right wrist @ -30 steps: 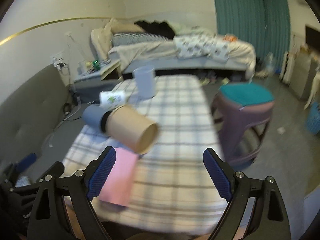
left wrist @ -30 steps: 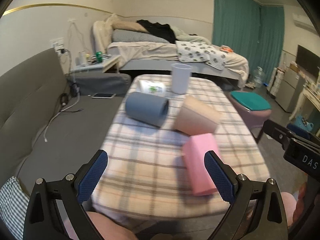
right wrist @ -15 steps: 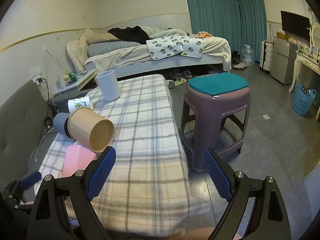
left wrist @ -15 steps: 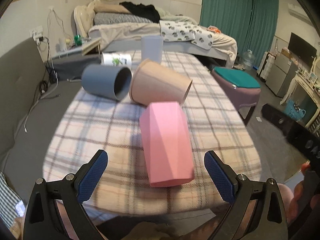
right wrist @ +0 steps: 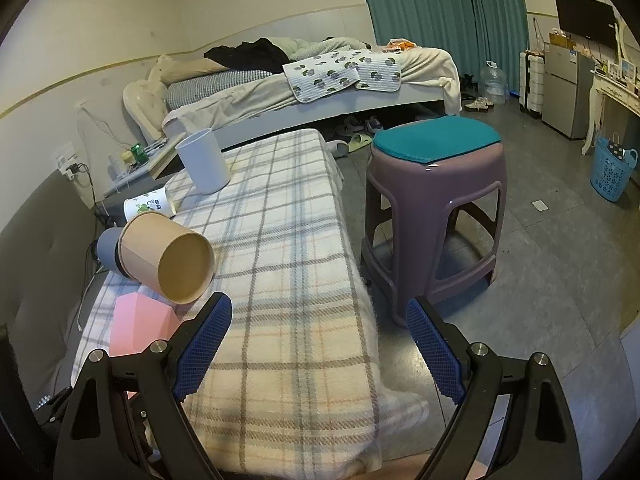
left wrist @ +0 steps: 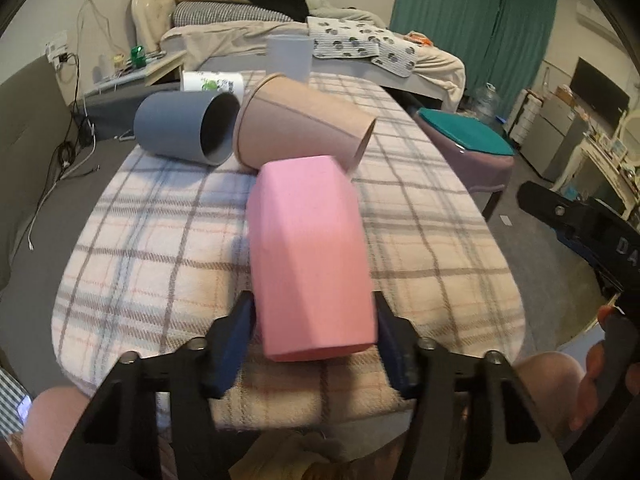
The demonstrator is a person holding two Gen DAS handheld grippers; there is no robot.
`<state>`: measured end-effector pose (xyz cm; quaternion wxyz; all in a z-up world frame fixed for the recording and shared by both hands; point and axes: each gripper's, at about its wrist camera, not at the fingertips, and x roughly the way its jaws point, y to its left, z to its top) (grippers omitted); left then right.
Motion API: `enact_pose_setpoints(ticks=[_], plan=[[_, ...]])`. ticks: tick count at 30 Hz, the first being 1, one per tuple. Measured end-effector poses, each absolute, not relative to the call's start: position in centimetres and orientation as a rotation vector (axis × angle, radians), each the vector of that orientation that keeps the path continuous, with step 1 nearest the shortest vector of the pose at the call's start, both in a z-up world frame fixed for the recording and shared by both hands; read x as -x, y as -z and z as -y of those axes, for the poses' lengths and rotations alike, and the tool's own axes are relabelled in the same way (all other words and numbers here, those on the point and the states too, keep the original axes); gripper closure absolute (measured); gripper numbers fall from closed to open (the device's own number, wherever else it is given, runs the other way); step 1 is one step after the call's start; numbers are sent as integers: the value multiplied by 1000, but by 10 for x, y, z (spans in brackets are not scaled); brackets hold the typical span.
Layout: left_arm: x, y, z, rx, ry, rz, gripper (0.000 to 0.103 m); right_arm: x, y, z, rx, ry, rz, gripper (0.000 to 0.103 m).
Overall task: Flip cup upside down
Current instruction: 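Turn the pink cup bottom-up with the left tool and lower it onto the table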
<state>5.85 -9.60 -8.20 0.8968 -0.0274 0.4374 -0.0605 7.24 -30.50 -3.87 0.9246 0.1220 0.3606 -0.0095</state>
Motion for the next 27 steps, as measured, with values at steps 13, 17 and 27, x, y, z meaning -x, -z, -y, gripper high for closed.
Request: enact_pose_setpoints(ticks=[13, 17, 27], plan=[[-77, 37, 67, 72, 111, -893, 48, -71, 38, 298, -232, 15, -737, 14], [-90, 33, 64, 53, 122, -934, 48, -71, 38, 298, -229, 15, -739, 14], [-124, 30, 64, 48, 139, -996, 48, -72, 39, 297, -223, 9, -745, 14]])
